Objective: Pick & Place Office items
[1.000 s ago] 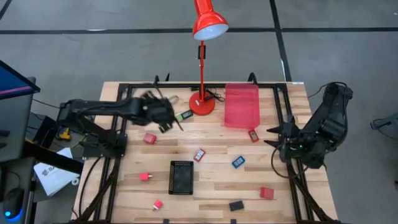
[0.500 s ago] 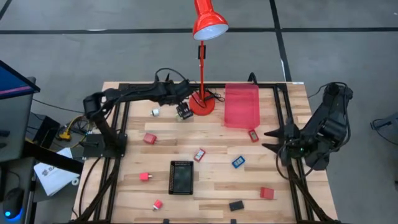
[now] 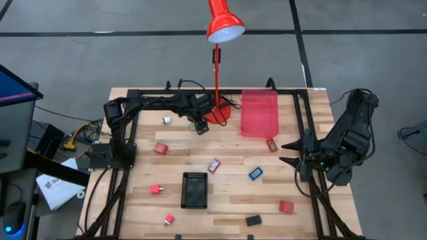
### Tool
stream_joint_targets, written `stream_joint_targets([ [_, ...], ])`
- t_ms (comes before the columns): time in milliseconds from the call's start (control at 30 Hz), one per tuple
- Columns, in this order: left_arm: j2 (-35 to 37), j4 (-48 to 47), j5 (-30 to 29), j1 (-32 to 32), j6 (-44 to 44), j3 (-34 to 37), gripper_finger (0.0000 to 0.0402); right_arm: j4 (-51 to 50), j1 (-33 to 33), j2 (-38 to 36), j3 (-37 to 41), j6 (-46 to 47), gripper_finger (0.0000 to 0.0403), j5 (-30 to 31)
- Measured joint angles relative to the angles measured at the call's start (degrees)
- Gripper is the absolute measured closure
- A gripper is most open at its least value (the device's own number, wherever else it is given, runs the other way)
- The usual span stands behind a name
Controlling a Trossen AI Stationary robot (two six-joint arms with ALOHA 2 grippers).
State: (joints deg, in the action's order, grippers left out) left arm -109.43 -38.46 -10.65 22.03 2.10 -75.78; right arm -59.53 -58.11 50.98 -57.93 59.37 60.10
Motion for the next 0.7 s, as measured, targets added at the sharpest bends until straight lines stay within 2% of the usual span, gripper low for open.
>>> stream_joint_targets([
  [100,-0.46,1.07,-1.87,0.53,0.89,0.01,0.0086,0.04,-0.87,0.00,0.00,0.00,0.0180,0.00],
  [367,-0.50,2.57,2.44,3.69,1.74,-0.01,0.0071,0.17,-1.57,1.88,0.00,0.15,0.0180,0.00],
  [467,-0.50,3.09,6.20,4.76,1.35,0.31,0.0068,0.98,-1.57,3.14,-0.01,0.16,0.0180,-0.17],
  [700,-1.16,2.07,8.67,4.93,-0.59,0.58,0.0068,3.67,-2.89,4.68,-0.02,0.17,0.0180,-0.17],
])
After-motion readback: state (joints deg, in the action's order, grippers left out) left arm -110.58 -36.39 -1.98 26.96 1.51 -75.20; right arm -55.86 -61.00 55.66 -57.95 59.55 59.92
